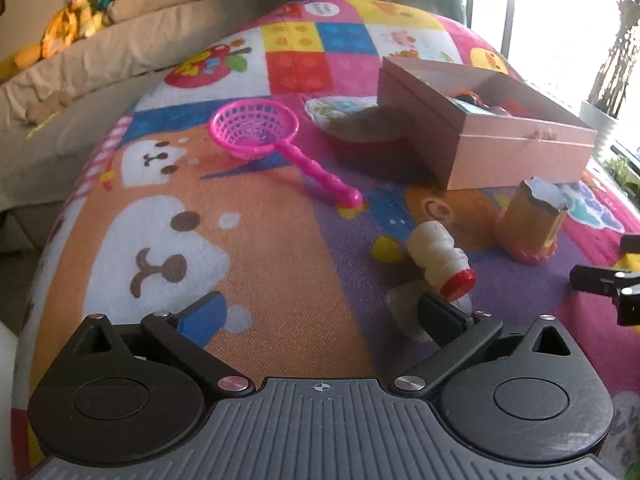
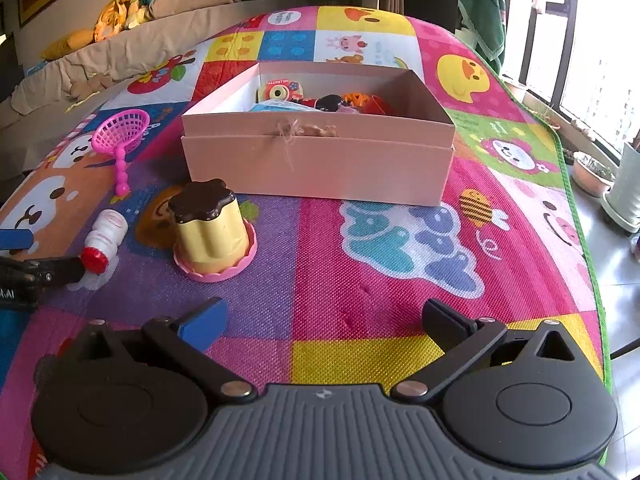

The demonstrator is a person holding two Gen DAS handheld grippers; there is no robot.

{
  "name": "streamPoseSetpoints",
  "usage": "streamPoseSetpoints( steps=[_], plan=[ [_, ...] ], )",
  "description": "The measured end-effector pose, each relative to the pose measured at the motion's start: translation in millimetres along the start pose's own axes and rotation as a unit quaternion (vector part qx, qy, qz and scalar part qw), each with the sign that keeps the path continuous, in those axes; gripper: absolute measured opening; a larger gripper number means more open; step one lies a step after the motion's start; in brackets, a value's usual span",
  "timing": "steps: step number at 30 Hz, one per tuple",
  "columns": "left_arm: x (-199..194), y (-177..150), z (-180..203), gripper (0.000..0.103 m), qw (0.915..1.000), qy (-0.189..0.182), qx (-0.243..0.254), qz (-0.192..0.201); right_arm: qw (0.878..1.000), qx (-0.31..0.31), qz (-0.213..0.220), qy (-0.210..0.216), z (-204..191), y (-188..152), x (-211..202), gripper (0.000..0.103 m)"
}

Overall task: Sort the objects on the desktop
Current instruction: 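Grasp the white bottle with the left tool while the right tool grasps the pudding toy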

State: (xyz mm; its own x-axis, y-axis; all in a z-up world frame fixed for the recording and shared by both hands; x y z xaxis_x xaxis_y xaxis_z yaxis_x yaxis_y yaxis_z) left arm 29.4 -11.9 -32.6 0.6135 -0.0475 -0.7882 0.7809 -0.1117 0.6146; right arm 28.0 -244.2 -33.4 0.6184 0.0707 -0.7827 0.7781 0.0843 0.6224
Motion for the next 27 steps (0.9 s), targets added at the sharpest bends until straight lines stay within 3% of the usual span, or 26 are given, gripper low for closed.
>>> streamPoseSetpoints(
  steps=[9,12,16,18,24,27],
  plan=[
    [-0.5,0.6,1.1,0.103,0.9999,-0.007,0.007,0.003,1.000,0.000,0.001,0.000,0.1,0.5,0.2,0.103],
    [-10.7,5.3,15.1,0.103,0.9956,-0.075,0.052,0.019,1.000,0.000,0.001,0.000,0.1,0.6,0.3,0.103],
    [-20.7,14.5,46.0,0.103,0.9813,-0.105,0.152,0.053,1.000,0.000,0.001,0.000,0.2,0.2,0.0,0.103],
    [-16.4,18.6,57.8,0.103,0.9751,-0.118,0.181,0.051,1.000,0.000,0.001,0.000,0.1,0.2,0.0,0.103],
    [1.1,19.7,70.8,0.102,0.9717,-0.164,0.170,0.015,1.000,0.000,0.001,0.000,0.3,0.2,-0.3,0.103],
    [-6.8,6.2,80.6,0.102,0.9617,-0.213,0.172,-0.007,1.000,0.001,0.001,0.000,0.3,0.2,-0.3,0.103]
  ],
)
Point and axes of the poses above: each gripper's, at about its wrist camera, not at the fingertips, and x roughly the way its jaws point, z to its right, y to its top, the point moved 6 cm from there along x, roughly the way its jaws point, and after that the axes turned 8 degrees about -z, right-handed, at the moved point
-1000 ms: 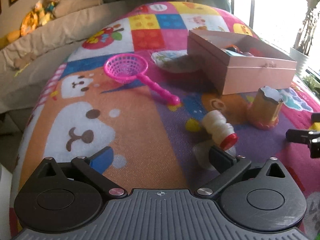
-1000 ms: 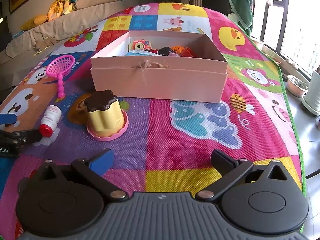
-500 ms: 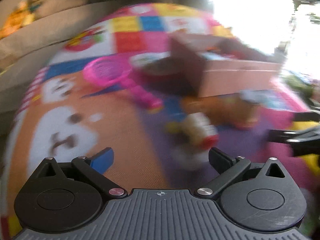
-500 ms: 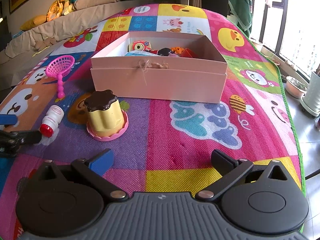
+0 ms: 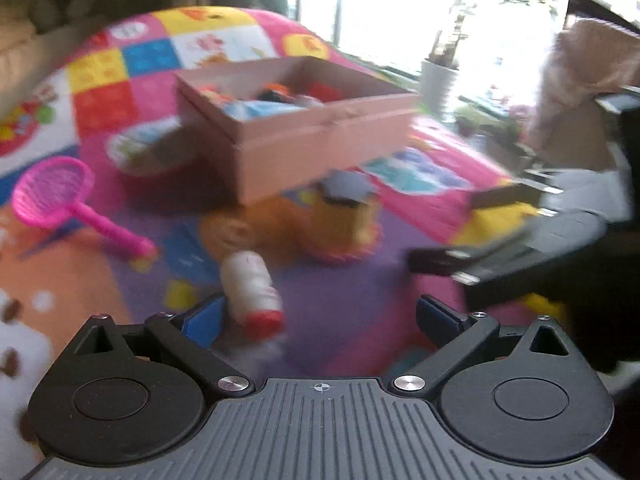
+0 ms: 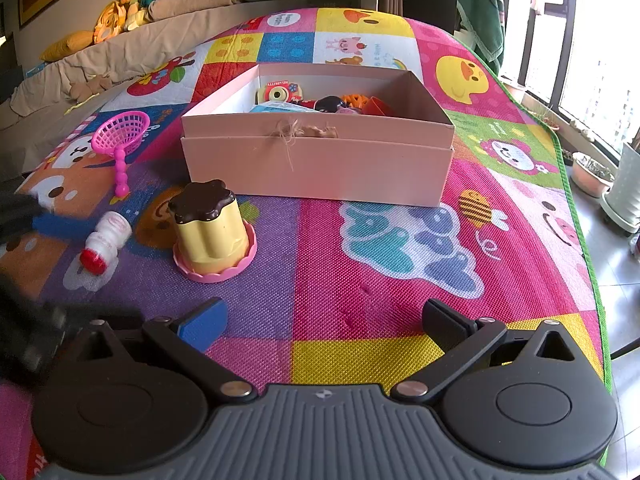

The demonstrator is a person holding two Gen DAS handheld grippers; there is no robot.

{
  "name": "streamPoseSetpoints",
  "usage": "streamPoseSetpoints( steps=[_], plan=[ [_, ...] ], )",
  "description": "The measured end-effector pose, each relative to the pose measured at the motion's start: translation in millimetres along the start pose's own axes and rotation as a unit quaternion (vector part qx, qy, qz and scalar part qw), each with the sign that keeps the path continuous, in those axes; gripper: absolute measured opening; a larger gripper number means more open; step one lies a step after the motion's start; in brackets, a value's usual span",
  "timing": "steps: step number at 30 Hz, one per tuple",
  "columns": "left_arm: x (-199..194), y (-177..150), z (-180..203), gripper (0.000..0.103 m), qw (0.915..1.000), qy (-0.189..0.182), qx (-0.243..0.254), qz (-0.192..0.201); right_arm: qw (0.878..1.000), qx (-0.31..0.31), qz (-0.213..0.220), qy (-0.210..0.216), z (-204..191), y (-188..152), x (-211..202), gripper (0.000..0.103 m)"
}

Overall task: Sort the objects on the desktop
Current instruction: 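Grasp the white bottle with the left tool while the right tool grasps the pudding toy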

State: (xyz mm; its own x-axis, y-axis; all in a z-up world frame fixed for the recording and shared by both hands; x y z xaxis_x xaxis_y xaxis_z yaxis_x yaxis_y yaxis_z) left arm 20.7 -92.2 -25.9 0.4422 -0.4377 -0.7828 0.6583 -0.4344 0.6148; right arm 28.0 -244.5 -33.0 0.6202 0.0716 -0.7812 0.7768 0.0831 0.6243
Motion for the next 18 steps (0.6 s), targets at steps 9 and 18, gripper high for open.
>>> streamPoseSetpoints(
  steps=[9,18],
  plan=[
    [-12.0,-5.5,-3.5,0.090,0.9984,0.046,0.028,0.014,1.000,0.001,0.000,0.001,0.8,0.1,-0.2,0.103],
    [-15.2,-8.1,-28.4,0.067,0.9901,0.137,0.025,-0.011,1.000,-0.007,-0.002,0.025,9.3,0.2,-7.3,0.103]
  ],
)
Point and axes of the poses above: each gripper's, at about its wrist camera, not at the fingertips, and x roughly the way its jaws point, z to its right, y to its top, the point moved 6 cm from there along x, roughly the way its jaws point, and after that the axes turned 8 degrees about -z, right-handed, at the moved point
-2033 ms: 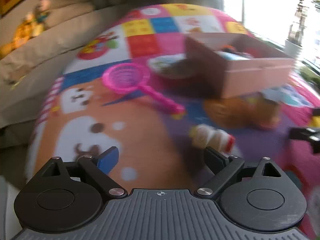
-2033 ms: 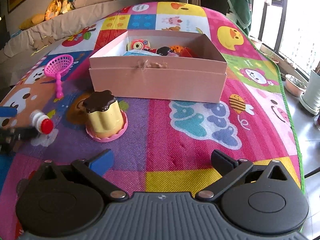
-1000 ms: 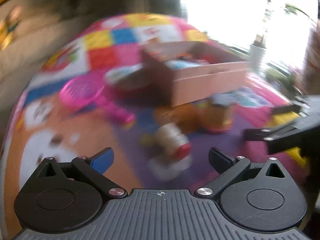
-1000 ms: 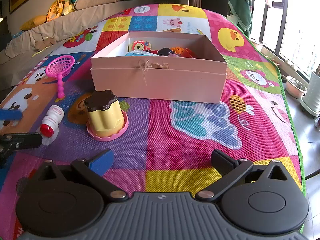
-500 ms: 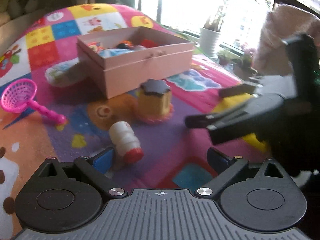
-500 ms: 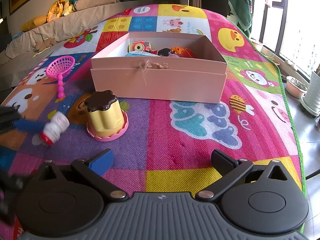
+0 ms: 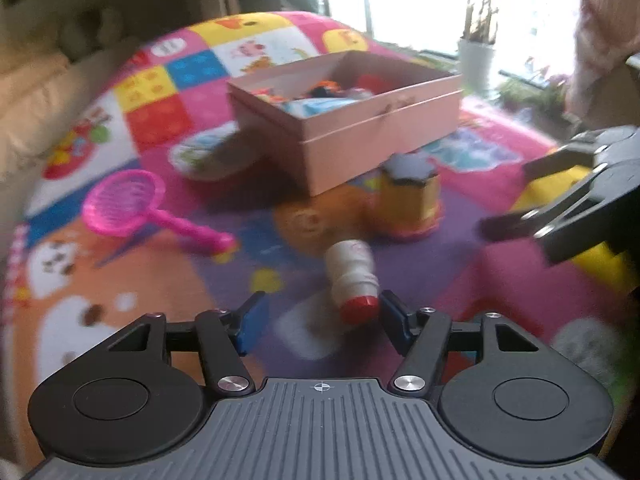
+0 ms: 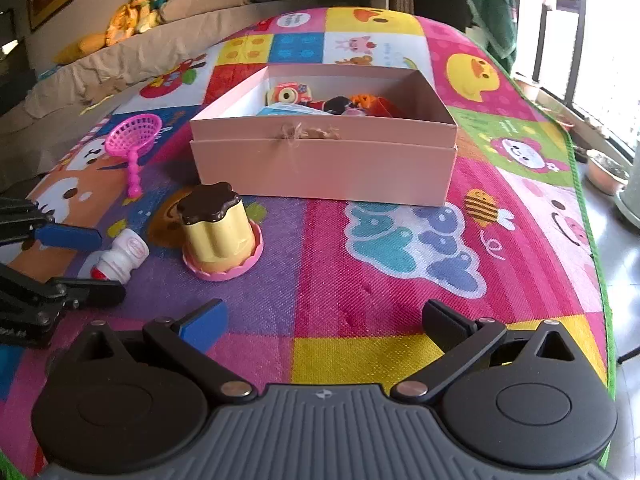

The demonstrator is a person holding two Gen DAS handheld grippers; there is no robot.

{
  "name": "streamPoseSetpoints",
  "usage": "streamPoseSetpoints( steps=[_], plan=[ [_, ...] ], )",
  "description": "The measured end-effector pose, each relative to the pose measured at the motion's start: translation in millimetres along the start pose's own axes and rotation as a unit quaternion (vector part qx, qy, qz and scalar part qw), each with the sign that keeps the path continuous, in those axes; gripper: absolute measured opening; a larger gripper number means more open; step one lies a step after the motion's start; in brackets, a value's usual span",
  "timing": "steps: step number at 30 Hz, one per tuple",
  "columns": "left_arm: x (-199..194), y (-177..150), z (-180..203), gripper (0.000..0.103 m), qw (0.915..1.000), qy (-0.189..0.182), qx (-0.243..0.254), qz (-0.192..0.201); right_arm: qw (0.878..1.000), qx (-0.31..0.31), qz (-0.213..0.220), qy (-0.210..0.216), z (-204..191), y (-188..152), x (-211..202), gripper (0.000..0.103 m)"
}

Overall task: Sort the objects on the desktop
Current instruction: 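Grasp the white bottle with the left tool while the right tool grasps the pudding toy, then carry the bottle and pudding toy into the pink box and release both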

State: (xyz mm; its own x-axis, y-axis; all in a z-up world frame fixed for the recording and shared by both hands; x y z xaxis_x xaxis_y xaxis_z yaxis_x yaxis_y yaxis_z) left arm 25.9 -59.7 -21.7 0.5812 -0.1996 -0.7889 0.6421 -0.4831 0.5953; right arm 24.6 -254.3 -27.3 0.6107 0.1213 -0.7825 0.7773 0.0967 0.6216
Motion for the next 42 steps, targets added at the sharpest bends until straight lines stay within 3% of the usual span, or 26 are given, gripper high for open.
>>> streamPoseSetpoints(
  steps=[6,9,12,18,20,23,30,34,37,38,42],
  plan=[
    [-5.9,-6.6,-32.1,0.070,0.9956,0.072,-0.059,-0.006,1.000,-0.002,0.004,-0.019,-1.0,-2.3,2.8,0.103],
    [-12.6,-7.0,-32.0,0.075,0.9936,0.006,-0.112,-0.006,1.000,-0.001,0.004,-0.018,-2.1,-2.2,3.6,0.103],
    [-13.2,-3.9,-18.3,0.075,0.9901,-0.044,-0.133,-0.003,1.000,-0.002,0.004,-0.020,-1.5,-2.5,3.7,0.103],
    [5.5,5.9,-5.0,0.071,0.9952,-0.014,-0.097,0.005,1.000,-0.001,0.005,-0.019,-0.9,-2.6,3.8,0.103],
    [11.1,10.6,-7.2,0.065,0.9951,-0.008,-0.098,0.008,1.000,-0.002,0.005,-0.015,-0.9,-2.4,3.5,0.103],
    [11.9,11.6,-8.4,0.050,0.9952,-0.009,-0.097,0.009,1.000,-0.020,0.005,-0.004,-6.4,1.1,1.5,0.102],
    [-1.5,-4.7,-8.6,0.048,0.9939,-0.017,-0.109,0.008,0.991,-0.114,0.057,0.026,-51.1,27.0,-6.8,0.093],
    [-7.2,-13.5,-10.6,0.048,0.9930,-0.013,-0.117,0.005,0.989,-0.136,0.036,0.034,-71.9,38.4,16.5,0.083],
    [-11.0,-17.7,-12.9,0.048,0.9925,-0.012,-0.122,0.005,0.991,-0.125,0.008,0.040,-74.9,42.3,30.3,0.068],
    [-11.6,-18.6,-13.0,0.048,0.9924,-0.011,-0.122,0.004,0.991,-0.123,-0.001,0.050,-74.6,43.4,30.0,0.057],
    [-16.8,-13.8,-14.0,0.048,0.9925,-0.015,-0.121,0.012,0.992,-0.117,0.007,0.053,-68.8,48.4,9.6,0.056]
  ],
)
Point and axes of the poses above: each gripper's, at about its wrist camera, not at the fingertips, and x roughly the way its jaws point, z to its right, y to its top, the point moved 6 cm from there along x, roughly the way its jaws point, and after that the axes turned 8 degrees about -z, right-handed, at the moved point
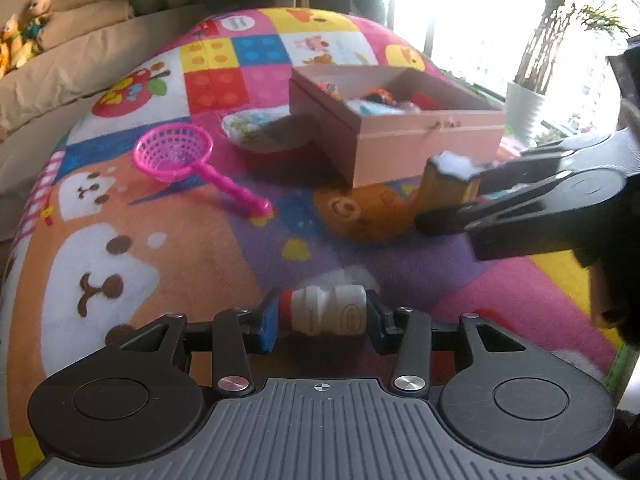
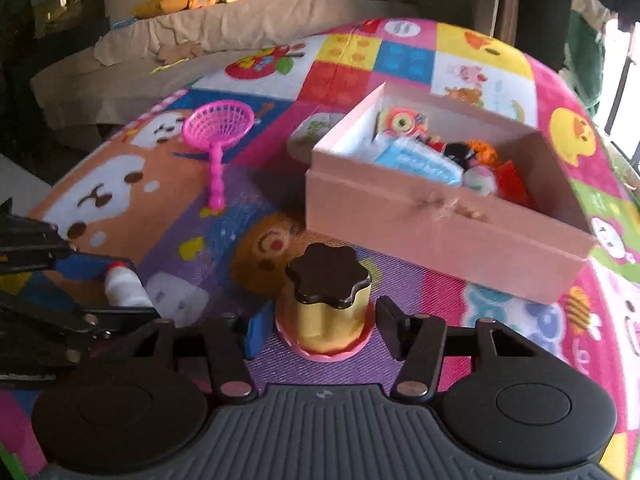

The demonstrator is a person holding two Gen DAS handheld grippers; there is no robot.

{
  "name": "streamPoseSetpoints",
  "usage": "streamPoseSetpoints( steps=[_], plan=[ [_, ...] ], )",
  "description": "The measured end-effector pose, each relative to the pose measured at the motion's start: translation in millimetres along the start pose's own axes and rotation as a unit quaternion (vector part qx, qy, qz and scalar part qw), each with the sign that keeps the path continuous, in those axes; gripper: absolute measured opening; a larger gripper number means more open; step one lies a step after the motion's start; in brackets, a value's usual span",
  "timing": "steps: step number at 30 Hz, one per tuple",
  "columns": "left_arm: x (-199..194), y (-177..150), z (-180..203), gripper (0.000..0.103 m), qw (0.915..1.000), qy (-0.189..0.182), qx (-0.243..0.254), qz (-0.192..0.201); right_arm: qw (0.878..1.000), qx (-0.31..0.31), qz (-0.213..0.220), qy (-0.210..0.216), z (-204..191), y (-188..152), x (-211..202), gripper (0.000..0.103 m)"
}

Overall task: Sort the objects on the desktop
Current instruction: 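Carry the bottle and pudding toy into the pink box and release both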

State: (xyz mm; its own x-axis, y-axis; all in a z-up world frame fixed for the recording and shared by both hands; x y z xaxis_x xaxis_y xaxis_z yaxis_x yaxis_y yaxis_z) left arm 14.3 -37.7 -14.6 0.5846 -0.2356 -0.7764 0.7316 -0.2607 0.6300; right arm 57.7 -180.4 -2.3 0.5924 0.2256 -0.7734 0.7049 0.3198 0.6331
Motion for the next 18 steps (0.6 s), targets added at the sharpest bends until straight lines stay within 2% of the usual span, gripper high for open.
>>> streamPoseSetpoints(
  steps=[2,5,8,11,13,15,18],
  plan=[
    [-8.3,12.2,2.2,0.048,0.9998,-0.004,0.006,0.018,1.000,0.001,0.021,0.003,7.4,8.6,-25.9,0.056],
    [-30.2,49.0,8.0,0.048,0.9973,-0.010,0.026,0.068,0.997,-0.005,0.074,-0.003,24.4,33.5,-74.5,0.056],
    [-52.6,101.5,17.7,0.048,0.9895,-0.005,0.058,0.132,0.991,0.010,0.127,-0.026,54.5,70.4,-120.4,0.056],
    [-57.5,154.1,29.9,0.048,0.9810,-0.009,0.082,0.176,0.986,0.043,0.156,-0.045,89.8,101.3,-141.3,0.056],
    [-44.3,183.9,35.9,0.048,0.9798,-0.009,0.088,0.179,0.984,0.053,0.158,-0.070,108.6,112.1,-137.4,0.056],
    [-20.7,206.4,39.0,0.048,0.9831,-0.025,0.077,0.164,0.984,0.062,0.144,-0.089,123.8,115.1,-120.4,0.056],
    [21.6,226.3,41.6,0.048,0.9878,-0.038,0.066,0.136,0.988,0.081,0.099,-0.084,137.4,106.5,-80.9,0.056]
  ],
)
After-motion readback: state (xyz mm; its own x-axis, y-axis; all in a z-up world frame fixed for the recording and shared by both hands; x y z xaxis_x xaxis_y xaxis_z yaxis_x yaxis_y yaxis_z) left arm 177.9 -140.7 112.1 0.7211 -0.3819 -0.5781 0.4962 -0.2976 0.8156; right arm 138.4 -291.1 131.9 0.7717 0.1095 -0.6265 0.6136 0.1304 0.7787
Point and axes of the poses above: each gripper's, at about its wrist camera, not at the fingertips, and x roughly the way its jaws point, z to its right, y to its top, the point moved 6 cm from there along x, roughly the way its jaws point, and after that the axes turned 8 degrees about -z, right-handed, at the moved point
